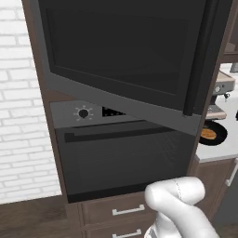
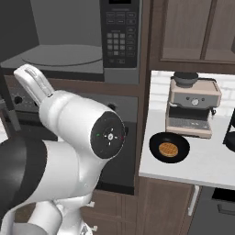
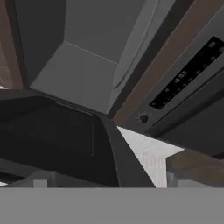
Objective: Open the microwave, place the bowl with waffle inside the microwave, then close the microwave door and turn it on.
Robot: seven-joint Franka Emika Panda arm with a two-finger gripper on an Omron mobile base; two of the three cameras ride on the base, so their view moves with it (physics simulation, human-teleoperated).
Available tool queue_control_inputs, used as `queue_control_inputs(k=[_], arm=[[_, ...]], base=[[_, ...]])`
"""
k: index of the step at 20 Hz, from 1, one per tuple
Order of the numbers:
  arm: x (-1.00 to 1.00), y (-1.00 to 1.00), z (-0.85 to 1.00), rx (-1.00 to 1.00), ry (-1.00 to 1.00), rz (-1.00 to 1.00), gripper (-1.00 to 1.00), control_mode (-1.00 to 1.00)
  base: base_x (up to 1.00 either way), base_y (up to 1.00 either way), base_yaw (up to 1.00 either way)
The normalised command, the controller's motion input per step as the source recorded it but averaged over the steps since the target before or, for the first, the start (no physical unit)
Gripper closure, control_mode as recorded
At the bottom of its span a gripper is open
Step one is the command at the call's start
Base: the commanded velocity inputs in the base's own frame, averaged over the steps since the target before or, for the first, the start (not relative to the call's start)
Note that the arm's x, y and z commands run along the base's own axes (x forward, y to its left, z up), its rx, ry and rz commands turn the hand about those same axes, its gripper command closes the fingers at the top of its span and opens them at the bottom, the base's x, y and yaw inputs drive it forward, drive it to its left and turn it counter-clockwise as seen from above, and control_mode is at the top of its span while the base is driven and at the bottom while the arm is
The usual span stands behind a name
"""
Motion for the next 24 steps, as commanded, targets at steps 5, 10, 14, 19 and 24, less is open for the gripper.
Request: queue_control_inputs(k=[5,10,14,19,24], arm=[[1.0,0.38,-0.14,0.42,0.0,0.25,-1.0,-1.0],[0.87,0.78,-0.15,0.16,0.17,0.44,-1.0,-1.0],[0.46,0.86,0.0,0.01,0.3,0.58,-1.0,-1.0],[0.02,1.0,0.02,0.0,0.17,0.66,-1.0,-1.0],[0.0,1.0,0.19,0.0,0.1,0.59,-1.0,-1.0]], base=[[0.0,0.0,0.0],[0.0,0.0,0.0],[0.0,0.0,0.0],[0.0,0.0,0.0],[0.0,0.0,0.0]])
